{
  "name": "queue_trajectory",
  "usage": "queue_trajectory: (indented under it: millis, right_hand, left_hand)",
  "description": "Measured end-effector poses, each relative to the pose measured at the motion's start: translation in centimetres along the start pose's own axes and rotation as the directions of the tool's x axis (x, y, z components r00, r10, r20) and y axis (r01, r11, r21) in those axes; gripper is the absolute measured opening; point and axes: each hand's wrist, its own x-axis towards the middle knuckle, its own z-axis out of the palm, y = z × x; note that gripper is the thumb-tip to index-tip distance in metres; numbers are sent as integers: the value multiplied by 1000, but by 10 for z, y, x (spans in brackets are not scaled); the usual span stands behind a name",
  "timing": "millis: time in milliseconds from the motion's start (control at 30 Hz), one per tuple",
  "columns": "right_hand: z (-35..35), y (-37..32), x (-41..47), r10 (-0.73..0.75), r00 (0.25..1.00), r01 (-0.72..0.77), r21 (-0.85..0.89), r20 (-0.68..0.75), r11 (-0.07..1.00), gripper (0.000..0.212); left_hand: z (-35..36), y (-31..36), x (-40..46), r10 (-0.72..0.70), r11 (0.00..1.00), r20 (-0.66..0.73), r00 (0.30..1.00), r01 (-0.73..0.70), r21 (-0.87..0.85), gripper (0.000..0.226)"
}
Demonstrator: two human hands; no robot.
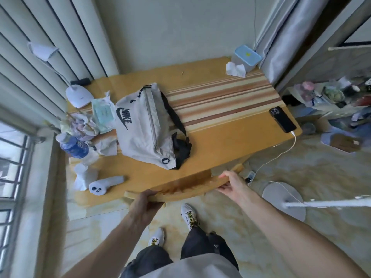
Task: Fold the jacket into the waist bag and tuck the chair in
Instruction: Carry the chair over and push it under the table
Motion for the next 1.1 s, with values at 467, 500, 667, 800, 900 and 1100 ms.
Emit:
queue_trajectory:
  millis: [467,500,667,800,900,1100]
  right_hand:
    - [-51,-41,58,113,992,-110,-56,50,992,11]
    - [-53,-42,58,122,991,-120,-43,57,992,12]
    - [-51,-42,54,125,990,-126,7,67,992,16]
    - [-46,-41,47,125,991,-125,-11,35,992,12]
    - [-43,-40,38,103,995,-103,-62,-8,993,9]
    - [-43,-34,-10,-44,998,34,-174,-50,984,35]
  left_hand:
    - [58,-59,14,43,998,-147,988,-35,56,18]
    - [60,-60,14,43,997,-158,987,-34,63,12]
    - [59,-59,21,45,997,-269,962,-24,78,11]
    - [57,-59,13,84,990,-307,948,-46,130,4]
    - [50,-59,2,130,979,-260,957,-83,186,7]
    - [29,-55,-32,198,942,-149,969,-146,303,10]
